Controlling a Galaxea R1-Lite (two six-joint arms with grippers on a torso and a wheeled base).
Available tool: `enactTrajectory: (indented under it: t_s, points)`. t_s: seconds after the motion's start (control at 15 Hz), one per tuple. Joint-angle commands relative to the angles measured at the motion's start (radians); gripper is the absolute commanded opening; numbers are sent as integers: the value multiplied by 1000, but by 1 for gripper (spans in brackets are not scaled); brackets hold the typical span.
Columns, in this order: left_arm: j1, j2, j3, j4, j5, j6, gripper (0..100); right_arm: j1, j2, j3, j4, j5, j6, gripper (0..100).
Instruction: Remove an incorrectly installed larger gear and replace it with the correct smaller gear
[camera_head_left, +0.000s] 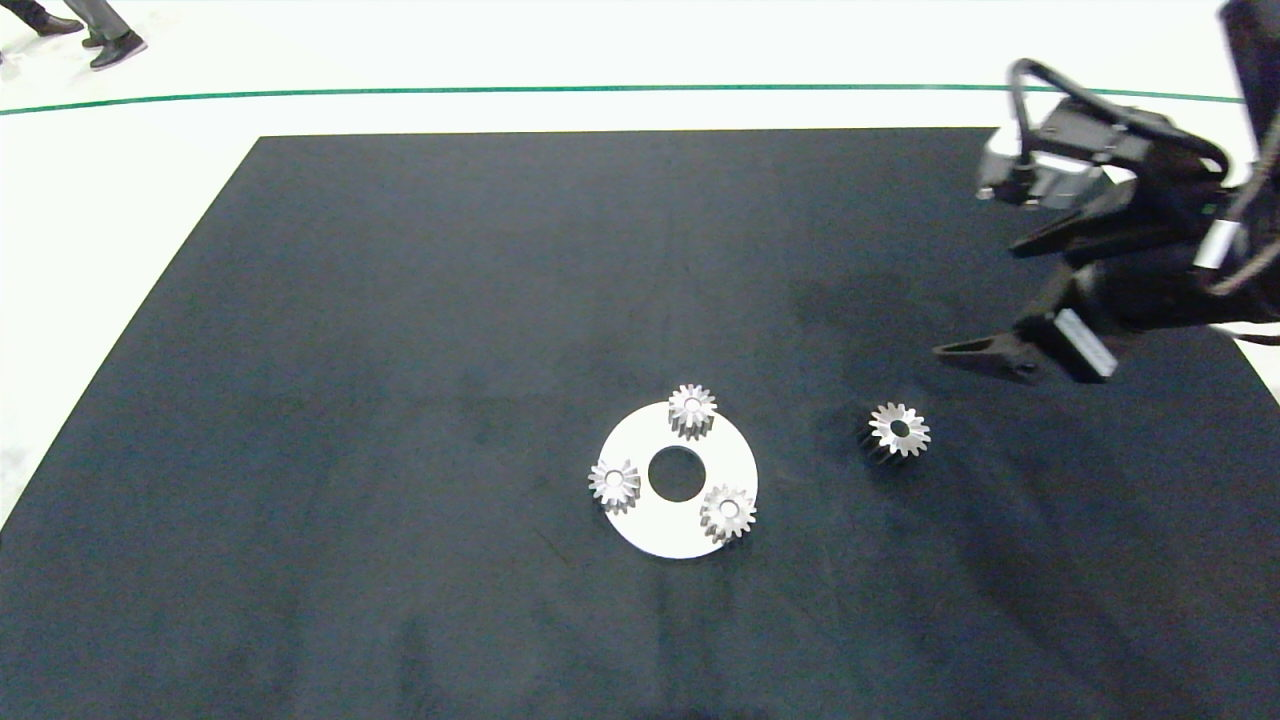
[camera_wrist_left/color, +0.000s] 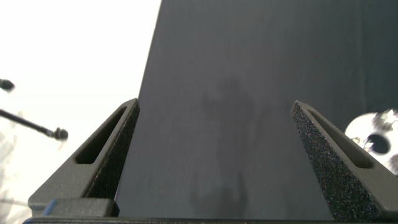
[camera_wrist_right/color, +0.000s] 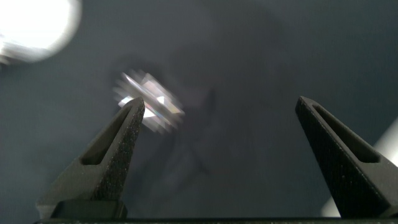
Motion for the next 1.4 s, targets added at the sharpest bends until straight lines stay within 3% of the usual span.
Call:
enactTrajectory:
  t_s: [0.07,0.13,0.2,0.33,0.53,0.67,0.73,0.8,0.87,0.93,1.0,1.07,1.13,1.2,1.27,1.33,1.4]
  points:
    - [5,-137,27,0,6,-4,100,-442,-469,540,-469,-29,132,100]
    - [-12,-197,54,-4,4,-4,100,-504,-558,643,-573,-31,178,100]
    - [-64,-249,76,-7,0,-3,100,-536,-659,724,-633,-37,219,100]
    - [-153,-358,152,-7,12,28,100,-539,-898,865,-641,-42,271,100]
    - [-150,-589,370,-29,20,30,100,-534,-1179,1040,-636,-43,291,100]
    - [-155,-755,551,-121,13,30,100,-517,-1354,1140,-635,-43,311,100]
    - [-143,-801,619,-156,10,27,100,-490,-1411,1184,-638,-42,330,100]
    - [-135,-820,668,-162,17,20,100,-467,-1426,1226,-648,-45,374,100]
    - [-133,-820,694,-162,18,13,100,-425,-1443,1249,-633,-52,437,100]
    - [-135,-820,714,-162,17,10,100,-387,-1501,1309,-613,-46,457,100]
    - [-135,-820,772,-162,13,13,100,-390,-1510,1408,-645,-42,454,100]
    - [-137,-820,857,-168,12,23,100,-390,-1509,1493,-724,-36,459,100]
    - [-137,-820,929,-193,12,37,100,-390,-1509,1493,-707,-34,480,100]
    - [-137,-820,1051,-280,12,45,100,-390,-1509,1491,-655,-16,523,100]
    - [-137,-820,1136,-368,12,47,100,-390,-1509,1491,-627,0,532,100]
    - [-135,-820,1343,-601,7,48,100,-390,-1507,1491,-558,9,561,100]
    - [-135,-820,1490,-767,6,50,100,-390,-1509,1491,-555,17,595,100]
